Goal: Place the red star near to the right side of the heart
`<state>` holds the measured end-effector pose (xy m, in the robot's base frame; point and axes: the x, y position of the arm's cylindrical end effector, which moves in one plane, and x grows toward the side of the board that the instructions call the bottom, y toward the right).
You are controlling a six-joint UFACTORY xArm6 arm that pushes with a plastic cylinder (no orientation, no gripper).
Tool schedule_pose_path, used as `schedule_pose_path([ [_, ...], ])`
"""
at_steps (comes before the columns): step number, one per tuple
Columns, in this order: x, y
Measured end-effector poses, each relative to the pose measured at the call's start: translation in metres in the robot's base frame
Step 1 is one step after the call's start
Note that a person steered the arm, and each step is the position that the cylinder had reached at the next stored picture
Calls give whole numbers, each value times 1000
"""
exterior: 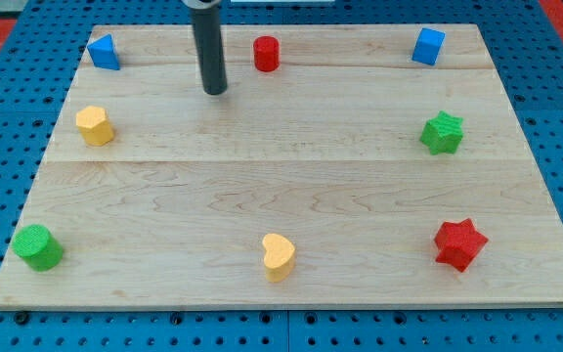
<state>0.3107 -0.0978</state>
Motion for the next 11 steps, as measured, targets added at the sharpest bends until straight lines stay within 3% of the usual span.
schedule_pose_path([
  [1,-27,51],
  [2,-37,66],
  [3,3,86],
  [4,38,182],
  [5,18,253],
  [6,57,325],
  [7,172,395],
  [8,239,358],
  [9,240,251],
  [10,258,244],
  [11,308,274],
])
